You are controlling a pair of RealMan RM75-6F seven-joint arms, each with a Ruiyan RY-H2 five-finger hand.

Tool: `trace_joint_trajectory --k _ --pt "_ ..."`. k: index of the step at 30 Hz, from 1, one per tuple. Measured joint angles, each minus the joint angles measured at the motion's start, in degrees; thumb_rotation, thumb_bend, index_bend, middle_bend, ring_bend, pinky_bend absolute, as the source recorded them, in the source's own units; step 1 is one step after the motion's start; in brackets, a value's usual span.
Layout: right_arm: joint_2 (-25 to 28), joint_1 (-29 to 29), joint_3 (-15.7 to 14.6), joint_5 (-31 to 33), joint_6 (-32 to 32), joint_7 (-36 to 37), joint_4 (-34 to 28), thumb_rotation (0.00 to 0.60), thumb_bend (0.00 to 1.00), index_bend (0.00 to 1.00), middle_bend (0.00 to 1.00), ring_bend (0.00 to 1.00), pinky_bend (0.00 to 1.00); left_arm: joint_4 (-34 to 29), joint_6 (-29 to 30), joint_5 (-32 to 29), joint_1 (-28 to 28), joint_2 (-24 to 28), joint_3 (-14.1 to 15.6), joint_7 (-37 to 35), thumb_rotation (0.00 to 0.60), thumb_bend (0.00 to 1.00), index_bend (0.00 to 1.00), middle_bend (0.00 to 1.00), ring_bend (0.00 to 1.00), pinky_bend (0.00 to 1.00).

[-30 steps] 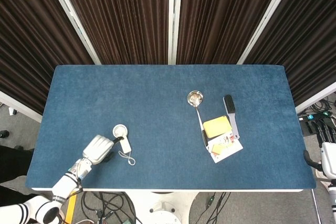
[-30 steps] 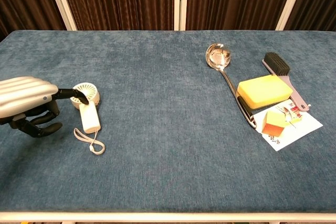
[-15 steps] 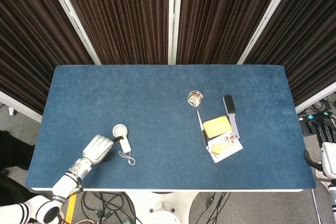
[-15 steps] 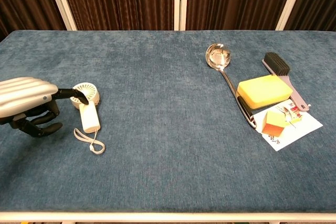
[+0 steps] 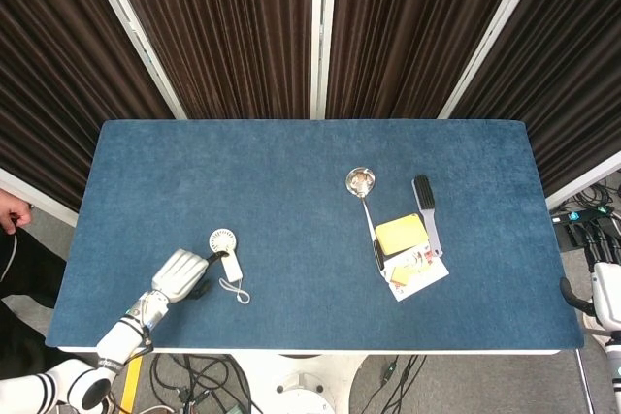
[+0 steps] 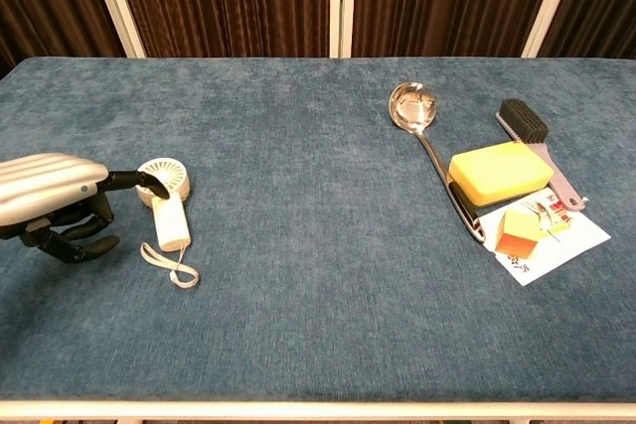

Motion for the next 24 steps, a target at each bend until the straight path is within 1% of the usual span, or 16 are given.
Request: trace_joint_trajectory --k 6,12,15,24 --pt "-0.1 0.1 -0.1 -0.1 -0.1 -0.1 0.0 0.600 0.30 0.00 0.00 0.00 0.00 1.1 -0.4 -0.1 0.1 -0.4 0.3 -1.2 0.600 0.46 0.19 0.86 0.88 0.91" --pt "-0.1 0.1 0.0 0.0 0.0 -0.2 -0.1 0.600 0.30 0.00 0.00 0.00 0.00 0.7 0.7 0.5 0.1 -0.2 -0.1 -1.6 0.600 0.46 0.19 0.86 0.88 0.91" --pt "0.0 0.1 0.0 -0.1 0.1 -0.2 -0.1 0.600 0.30 0.00 0.00 0.00 0.00 -0.4 2.1 1.4 0.1 0.3 -0.4 -1.7 0.600 0.46 0.19 0.86 0.88 0.91" --pt "-0.3 0.1 -0.1 -0.1 -0.1 0.1 0.3 0.600 0.30 0.00 0.00 0.00 0.00 -6.7 7.5 4.4 0.3 3.7 -1.8 -0.9 0.600 0.46 0.19 0.86 0.88 0.91"
